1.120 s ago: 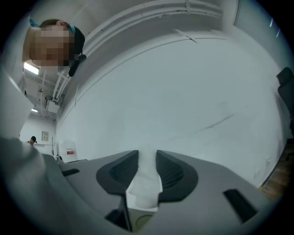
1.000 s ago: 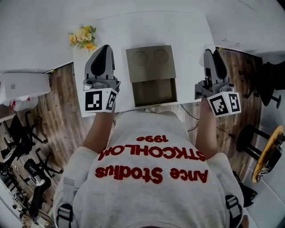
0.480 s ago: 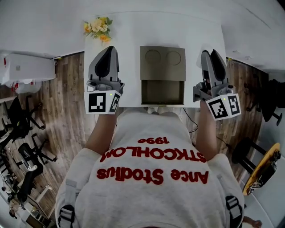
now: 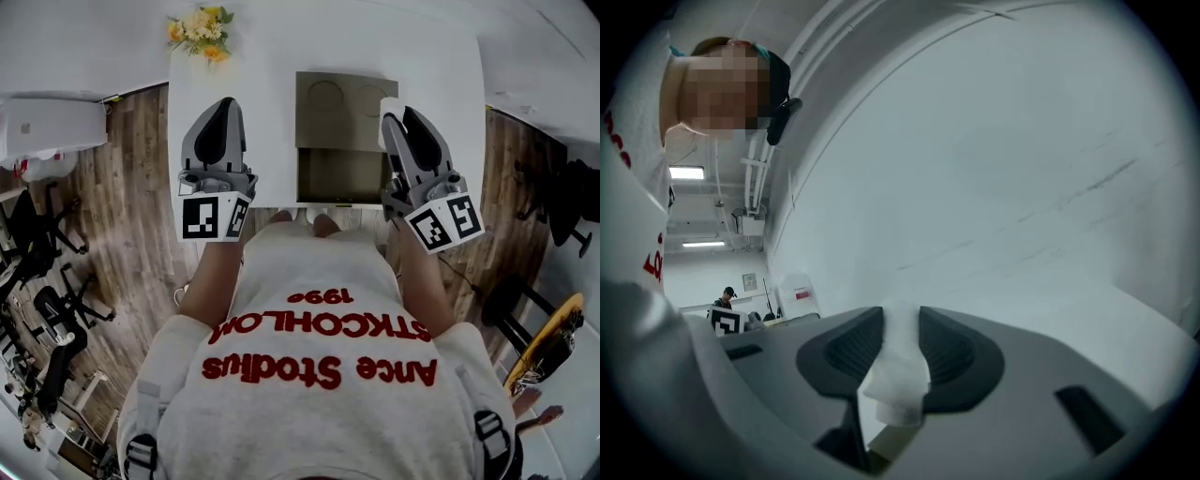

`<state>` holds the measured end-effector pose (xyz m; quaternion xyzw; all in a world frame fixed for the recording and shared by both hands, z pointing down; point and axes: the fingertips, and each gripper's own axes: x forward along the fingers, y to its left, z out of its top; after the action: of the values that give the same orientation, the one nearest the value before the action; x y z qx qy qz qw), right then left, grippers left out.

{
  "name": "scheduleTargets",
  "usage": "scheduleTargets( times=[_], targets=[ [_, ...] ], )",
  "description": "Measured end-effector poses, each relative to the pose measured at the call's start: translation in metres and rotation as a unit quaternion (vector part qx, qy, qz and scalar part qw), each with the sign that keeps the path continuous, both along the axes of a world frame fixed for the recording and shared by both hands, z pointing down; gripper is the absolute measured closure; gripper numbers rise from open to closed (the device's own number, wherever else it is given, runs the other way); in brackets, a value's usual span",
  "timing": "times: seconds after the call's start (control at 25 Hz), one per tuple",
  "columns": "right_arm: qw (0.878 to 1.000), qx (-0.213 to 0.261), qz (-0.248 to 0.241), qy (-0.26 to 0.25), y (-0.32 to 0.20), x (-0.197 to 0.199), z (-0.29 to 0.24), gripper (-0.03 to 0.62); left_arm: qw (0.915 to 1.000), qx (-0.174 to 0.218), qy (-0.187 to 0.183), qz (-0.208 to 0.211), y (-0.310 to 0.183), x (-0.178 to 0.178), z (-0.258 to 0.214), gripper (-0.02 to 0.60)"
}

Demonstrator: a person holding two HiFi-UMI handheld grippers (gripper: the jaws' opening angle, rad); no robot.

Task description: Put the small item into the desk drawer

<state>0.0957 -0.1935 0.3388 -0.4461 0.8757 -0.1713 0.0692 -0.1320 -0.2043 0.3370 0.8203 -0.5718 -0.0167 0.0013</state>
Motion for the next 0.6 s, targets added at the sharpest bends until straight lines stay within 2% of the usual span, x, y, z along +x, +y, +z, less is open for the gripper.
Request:
scheduleTargets(
  times=[0.24,0.48,0.6],
  targets=[
    [0.995,-0.077,-0.042,0.042,0.025,-0.026,0.067,0.47,0.9988,-0.047,0.003,0.01,0.009,0.008,0.036,0.575],
    [0.98,-0.152,-0.09,0.094,0.057,-0.049,0.14,0.469,0.9972,-0.073,0.005,0.015,0.015,0.017,0.053,0.575],
    [0.97,-0.174,-0.11,0.128,0.072,-0.055,0.167,0.468,0.9966,-0.079,0.003,0.021,0.018,0.021,0.056,0.575]
  ],
)
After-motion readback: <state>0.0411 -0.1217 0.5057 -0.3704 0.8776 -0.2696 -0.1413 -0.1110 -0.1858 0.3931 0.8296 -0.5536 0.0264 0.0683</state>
